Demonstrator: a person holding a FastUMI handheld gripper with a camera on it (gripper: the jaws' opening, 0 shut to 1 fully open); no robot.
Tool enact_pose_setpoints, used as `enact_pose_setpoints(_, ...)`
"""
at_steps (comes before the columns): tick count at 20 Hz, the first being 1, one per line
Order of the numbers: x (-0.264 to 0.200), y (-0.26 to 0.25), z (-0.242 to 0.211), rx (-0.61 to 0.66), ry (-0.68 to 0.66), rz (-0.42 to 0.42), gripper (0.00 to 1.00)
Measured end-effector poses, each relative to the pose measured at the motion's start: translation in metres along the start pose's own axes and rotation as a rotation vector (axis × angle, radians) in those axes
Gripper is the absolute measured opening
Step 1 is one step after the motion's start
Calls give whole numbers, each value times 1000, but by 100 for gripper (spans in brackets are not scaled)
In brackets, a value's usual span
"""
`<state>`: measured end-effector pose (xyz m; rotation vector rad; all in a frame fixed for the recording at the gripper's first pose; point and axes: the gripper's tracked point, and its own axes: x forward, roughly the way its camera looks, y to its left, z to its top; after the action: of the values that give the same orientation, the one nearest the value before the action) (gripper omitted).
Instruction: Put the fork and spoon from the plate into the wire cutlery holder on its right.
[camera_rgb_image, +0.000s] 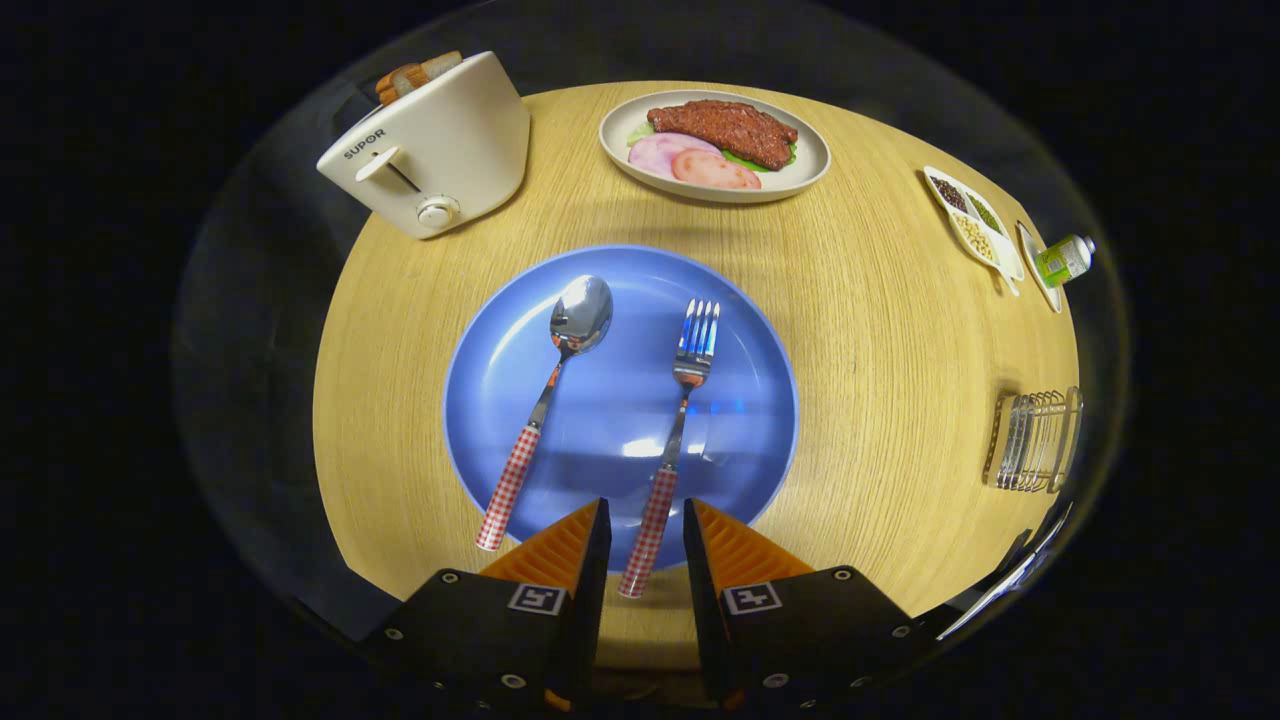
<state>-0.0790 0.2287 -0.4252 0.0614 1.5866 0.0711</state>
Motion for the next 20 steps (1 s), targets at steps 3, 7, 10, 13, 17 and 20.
enact_pose_setpoints(3,8,3,-10,23,48,-2,34)
enact_pose_setpoints(7,12,7,-18,54,94,1,23)
enact_pose_setpoints(10,11,5,-16,43,84,10,13)
enact_pose_setpoints(13,-1,-5,-12,48,59,22,9)
enact_pose_setpoints(17,-36,-43,-7,79,2,27,9)
enact_pose_setpoints(20,-66,-84,-5,126,-41,24,8)
